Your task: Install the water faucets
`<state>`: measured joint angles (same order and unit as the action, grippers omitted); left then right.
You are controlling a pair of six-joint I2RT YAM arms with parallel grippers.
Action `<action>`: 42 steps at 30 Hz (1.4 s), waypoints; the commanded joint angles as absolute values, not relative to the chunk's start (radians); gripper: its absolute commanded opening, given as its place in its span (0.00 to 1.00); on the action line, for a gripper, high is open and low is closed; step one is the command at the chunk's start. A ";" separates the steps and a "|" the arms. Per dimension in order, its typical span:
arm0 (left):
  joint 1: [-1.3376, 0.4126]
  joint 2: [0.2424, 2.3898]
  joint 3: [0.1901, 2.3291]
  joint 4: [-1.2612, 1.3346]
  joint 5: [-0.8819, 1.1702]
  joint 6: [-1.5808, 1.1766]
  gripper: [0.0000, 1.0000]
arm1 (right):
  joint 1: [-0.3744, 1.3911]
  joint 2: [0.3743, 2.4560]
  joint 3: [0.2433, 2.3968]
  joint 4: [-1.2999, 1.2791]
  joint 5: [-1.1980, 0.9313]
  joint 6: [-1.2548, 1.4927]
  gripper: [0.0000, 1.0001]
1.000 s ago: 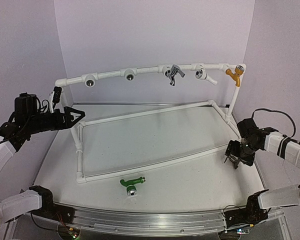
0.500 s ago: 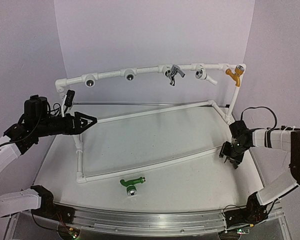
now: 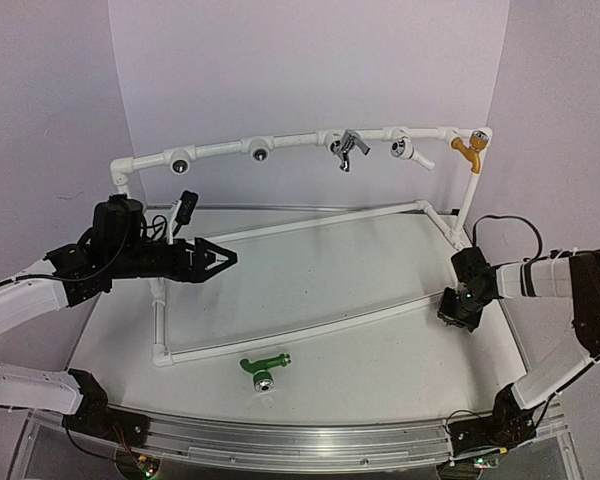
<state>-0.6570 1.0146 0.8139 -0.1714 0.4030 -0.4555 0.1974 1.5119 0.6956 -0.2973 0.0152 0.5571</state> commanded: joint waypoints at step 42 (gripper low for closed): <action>-0.940 1.032 0.740 0.152 0.567 0.112 0.88 | 0.951 1.464 1.216 -0.196 -1.233 0.377 0.00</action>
